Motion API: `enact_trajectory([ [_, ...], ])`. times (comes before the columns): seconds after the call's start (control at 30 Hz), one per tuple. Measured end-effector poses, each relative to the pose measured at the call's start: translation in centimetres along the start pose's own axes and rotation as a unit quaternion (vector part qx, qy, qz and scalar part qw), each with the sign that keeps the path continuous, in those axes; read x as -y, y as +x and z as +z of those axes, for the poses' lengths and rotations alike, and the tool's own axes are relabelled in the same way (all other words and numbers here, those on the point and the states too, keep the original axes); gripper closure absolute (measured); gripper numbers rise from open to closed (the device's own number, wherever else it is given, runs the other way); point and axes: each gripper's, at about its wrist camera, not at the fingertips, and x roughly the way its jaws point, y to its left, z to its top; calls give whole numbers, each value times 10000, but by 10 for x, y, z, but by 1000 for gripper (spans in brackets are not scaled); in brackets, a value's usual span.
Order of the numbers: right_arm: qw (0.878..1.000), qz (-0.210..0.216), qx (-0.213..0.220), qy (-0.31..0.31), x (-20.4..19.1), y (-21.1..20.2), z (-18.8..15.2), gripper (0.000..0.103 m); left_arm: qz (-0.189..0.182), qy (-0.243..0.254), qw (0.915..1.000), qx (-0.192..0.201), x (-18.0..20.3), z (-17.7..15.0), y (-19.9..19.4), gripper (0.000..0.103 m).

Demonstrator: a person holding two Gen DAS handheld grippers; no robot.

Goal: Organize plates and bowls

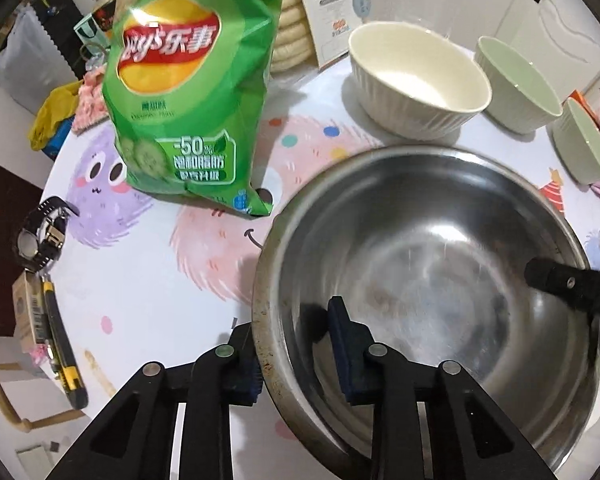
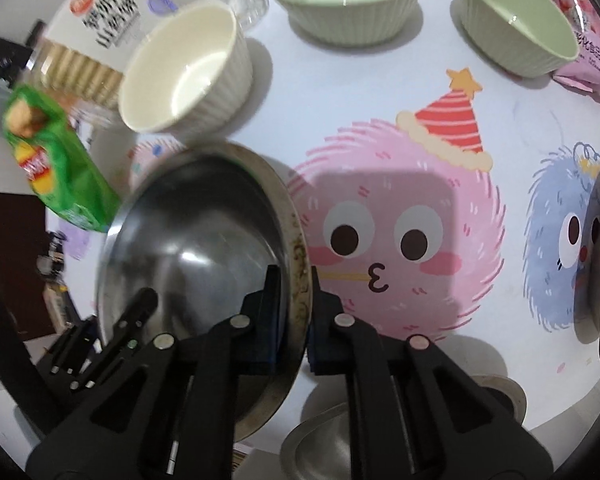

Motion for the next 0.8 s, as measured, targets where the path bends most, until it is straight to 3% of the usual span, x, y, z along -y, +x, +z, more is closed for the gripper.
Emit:
enact_trajectory([
  [0.13, 9998, 85, 154, -60, 1, -12, 2, 90, 11, 62, 9997, 219, 5, 3, -16, 76],
  [0.23, 9995, 146, 269, -80, 3, -19, -24, 90, -16, 88, 9993, 376, -10, -15, -36, 77],
  [0.47, 9975, 178, 679, -38, 20, -56, -34, 90, -164, 420, 9968, 667, 2, -19, -68, 78],
  [0.8, 9937, -107, 1052, 382, 77, -99, -37, 88, -447, 1281, 9873, 824, 81, -4, -80, 77],
])
